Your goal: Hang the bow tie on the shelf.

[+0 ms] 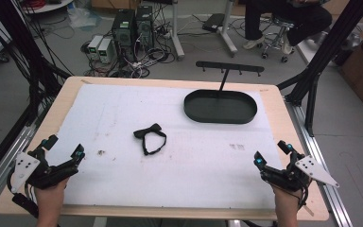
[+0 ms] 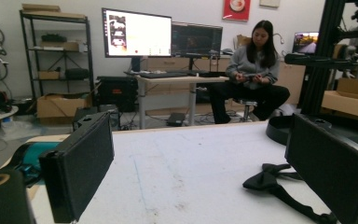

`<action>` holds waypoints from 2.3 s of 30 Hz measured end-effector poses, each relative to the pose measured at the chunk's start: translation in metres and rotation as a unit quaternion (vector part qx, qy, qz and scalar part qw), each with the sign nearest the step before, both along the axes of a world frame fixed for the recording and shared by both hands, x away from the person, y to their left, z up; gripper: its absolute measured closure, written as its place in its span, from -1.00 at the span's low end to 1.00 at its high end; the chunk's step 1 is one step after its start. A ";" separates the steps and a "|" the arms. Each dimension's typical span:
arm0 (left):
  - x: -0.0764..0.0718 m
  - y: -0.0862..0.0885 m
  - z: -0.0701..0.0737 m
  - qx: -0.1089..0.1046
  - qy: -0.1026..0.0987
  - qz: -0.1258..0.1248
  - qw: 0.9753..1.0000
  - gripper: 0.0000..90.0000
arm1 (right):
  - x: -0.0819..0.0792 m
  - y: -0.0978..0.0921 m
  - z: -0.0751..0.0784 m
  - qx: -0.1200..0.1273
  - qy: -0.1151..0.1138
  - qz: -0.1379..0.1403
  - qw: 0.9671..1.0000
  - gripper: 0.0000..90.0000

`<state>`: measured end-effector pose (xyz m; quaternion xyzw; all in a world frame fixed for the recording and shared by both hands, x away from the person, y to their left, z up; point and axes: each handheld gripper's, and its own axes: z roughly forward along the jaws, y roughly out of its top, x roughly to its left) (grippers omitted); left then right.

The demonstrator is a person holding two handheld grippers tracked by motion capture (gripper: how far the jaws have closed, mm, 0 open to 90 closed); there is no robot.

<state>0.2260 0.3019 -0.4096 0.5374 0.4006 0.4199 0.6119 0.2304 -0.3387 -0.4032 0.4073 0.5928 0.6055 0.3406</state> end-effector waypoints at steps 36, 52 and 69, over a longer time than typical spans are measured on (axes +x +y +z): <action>0.065 -0.131 0.001 0.161 0.151 -0.253 0.942 -0.40 | -0.003 -0.004 0.006 0.014 -0.016 0.019 1.000 -0.92; 0.100 -0.175 -0.029 0.233 0.257 -0.295 0.890 -0.02 | -0.003 -0.006 0.007 0.019 -0.020 0.022 0.999 -0.92; 0.111 -0.176 -0.040 0.252 0.276 -0.291 0.881 0.38 | -0.003 -0.005 0.007 0.024 -0.017 0.029 0.999 -0.92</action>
